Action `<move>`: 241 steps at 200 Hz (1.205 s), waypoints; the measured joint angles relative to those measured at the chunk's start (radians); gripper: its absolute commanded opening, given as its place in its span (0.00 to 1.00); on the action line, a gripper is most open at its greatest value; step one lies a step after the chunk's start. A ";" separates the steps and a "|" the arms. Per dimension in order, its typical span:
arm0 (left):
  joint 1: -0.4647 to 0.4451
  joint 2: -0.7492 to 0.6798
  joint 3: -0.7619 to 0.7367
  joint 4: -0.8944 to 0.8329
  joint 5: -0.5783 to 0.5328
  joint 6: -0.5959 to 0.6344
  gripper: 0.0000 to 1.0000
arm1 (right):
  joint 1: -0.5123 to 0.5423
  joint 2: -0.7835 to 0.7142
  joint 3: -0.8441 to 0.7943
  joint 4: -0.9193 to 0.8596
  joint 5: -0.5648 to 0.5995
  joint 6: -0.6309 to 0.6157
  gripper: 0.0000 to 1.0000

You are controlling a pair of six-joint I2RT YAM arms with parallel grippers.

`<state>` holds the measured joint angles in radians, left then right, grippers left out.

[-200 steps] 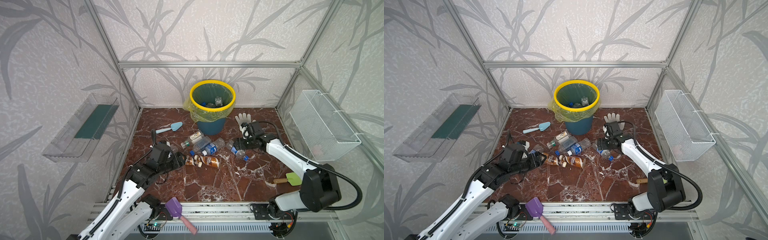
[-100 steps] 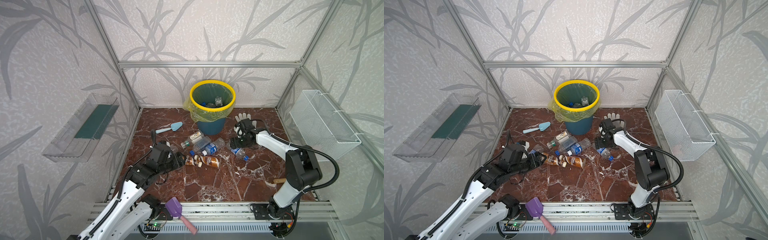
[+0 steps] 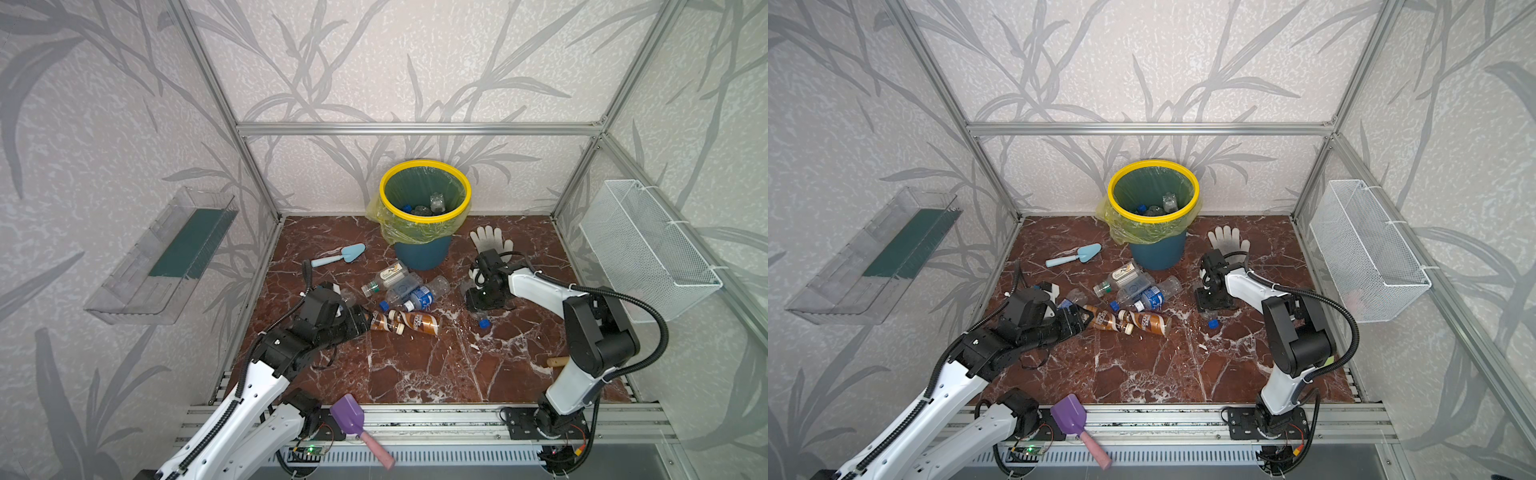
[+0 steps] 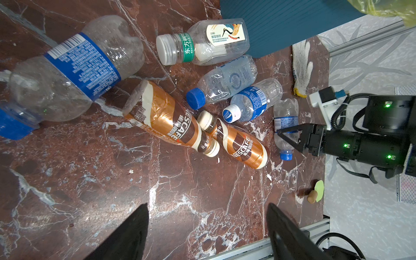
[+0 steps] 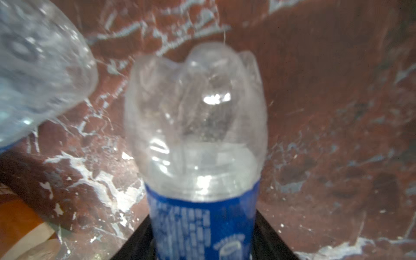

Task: Throw the plastic bottles in the bin
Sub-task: 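Lower the right gripper and close it on the Pepsi-label clear bottle near the glove, then lift the Pepsi bottle with the right gripper, carry it over the bin, release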

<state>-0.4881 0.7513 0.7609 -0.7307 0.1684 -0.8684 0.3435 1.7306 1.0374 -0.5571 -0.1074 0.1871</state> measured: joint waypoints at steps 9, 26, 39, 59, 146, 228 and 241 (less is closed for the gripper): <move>0.000 0.000 -0.003 0.003 0.001 0.000 0.81 | 0.003 -0.014 -0.019 0.011 0.000 0.007 0.55; 0.000 0.001 -0.008 0.006 0.003 0.000 0.81 | 0.010 -0.060 -0.069 0.014 0.003 0.030 0.49; 0.000 0.002 -0.013 0.006 0.006 0.000 0.81 | 0.019 -0.100 -0.111 0.017 0.002 0.054 0.47; 0.000 0.003 -0.016 0.006 0.008 0.000 0.81 | 0.042 -0.174 -0.177 0.016 0.008 0.093 0.46; 0.000 0.015 -0.024 0.012 0.008 0.001 0.81 | 0.127 -0.626 -0.342 -0.047 0.008 0.253 0.44; 0.000 0.118 0.148 0.001 -0.006 0.039 0.81 | 0.117 0.175 1.474 -0.417 0.026 0.211 0.91; 0.000 0.109 0.161 0.000 -0.016 0.040 0.81 | 0.117 0.361 1.798 -0.602 0.056 0.219 0.94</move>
<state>-0.4877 0.8608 0.9218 -0.7311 0.1524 -0.8284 0.4603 2.0914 2.8357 -1.1591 -0.0517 0.4057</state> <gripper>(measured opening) 0.810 0.918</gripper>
